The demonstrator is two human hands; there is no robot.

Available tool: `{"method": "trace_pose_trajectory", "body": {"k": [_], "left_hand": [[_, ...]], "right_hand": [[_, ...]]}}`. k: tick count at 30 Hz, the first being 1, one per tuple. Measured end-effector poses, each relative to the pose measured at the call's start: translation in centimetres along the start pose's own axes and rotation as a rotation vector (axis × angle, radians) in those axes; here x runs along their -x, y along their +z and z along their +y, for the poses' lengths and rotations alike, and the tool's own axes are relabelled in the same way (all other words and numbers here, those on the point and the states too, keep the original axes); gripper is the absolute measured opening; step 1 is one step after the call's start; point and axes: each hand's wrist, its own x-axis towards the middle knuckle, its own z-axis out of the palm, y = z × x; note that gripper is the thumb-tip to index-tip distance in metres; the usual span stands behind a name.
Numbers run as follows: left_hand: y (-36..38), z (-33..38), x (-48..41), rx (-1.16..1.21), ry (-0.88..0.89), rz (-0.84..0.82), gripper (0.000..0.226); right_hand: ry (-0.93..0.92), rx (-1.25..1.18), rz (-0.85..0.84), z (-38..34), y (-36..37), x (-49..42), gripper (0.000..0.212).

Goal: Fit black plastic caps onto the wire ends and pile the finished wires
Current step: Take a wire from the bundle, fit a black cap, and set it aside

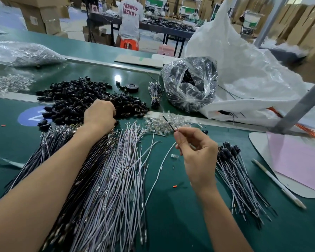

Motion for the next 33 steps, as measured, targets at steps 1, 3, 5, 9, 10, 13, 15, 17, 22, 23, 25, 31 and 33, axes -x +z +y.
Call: {"method": "trace_pose_trajectory", "body": {"k": [1, 3, 5, 9, 10, 13, 15, 17, 22, 23, 25, 31, 33], "left_hand": [[0.1, 0.0, -0.3, 0.03, -0.013, -0.005, 0.018], [0.1, 0.1, -0.6, 0.064, -0.033, -0.048, 0.017], [0.1, 0.1, -0.5, 0.078, -0.032, -0.062, 0.016], [-0.5, 1.0, 1.6, 0.452, 0.056, 0.111, 0.019], [-0.8, 1.6, 2.6, 0.63, 0.065, 0.086, 0.026], [-1.5, 3.1, 5.9, 1.153, 0.001, -0.136, 0.03], [-1.6, 3.8, 7.6, 1.476, -0.082, -0.274, 0.021], [-1.5, 4.0, 8.9, 1.709, -0.139, -0.319, 0.021], [-1.2, 4.3, 10.0, 1.844, -0.151, -0.302, 0.025], [-1.2, 4.4, 10.1, 1.836, -0.146, -0.307, 0.023], [-1.3, 4.6, 10.3, 1.784, -0.125, -0.309, 0.023], [-1.6, 5.2, 10.7, 1.634, -0.07, -0.273, 0.027], [-1.5, 5.3, 10.7, 1.624, -0.05, -0.262, 0.025]], "right_hand": [[-0.001, 0.004, -0.005, 0.0, 0.0, 0.0, 0.015], [0.0, 0.006, -0.016, -0.1, 0.1, 0.1, 0.016], [0.008, 0.002, -0.017, -0.2, 0.2, 0.1, 0.017], [-0.011, 0.031, -0.006, -0.3, 0.1, 0.0, 0.015], [-0.02, 0.046, -0.001, -0.3, 0.1, 0.0, 0.014], [-0.028, 0.095, 0.013, -0.1, 0.1, 0.0, 0.013], [-0.032, 0.131, 0.007, 0.0, 0.0, 0.0, 0.015], [-0.044, 0.167, -0.003, 0.1, -0.1, -0.1, 0.017], [-0.07, 0.204, -0.048, 0.2, -0.1, -0.1, 0.007], [-0.083, 0.207, -0.05, 0.1, 0.0, 0.0, 0.008], [-0.128, 0.226, -0.041, -0.1, -0.1, 0.0, 0.012], [-0.251, 0.341, -0.041, -0.3, -0.3, 0.0, 0.009], [-0.267, 0.375, -0.047, -0.3, -0.2, 0.0, 0.008]]}}
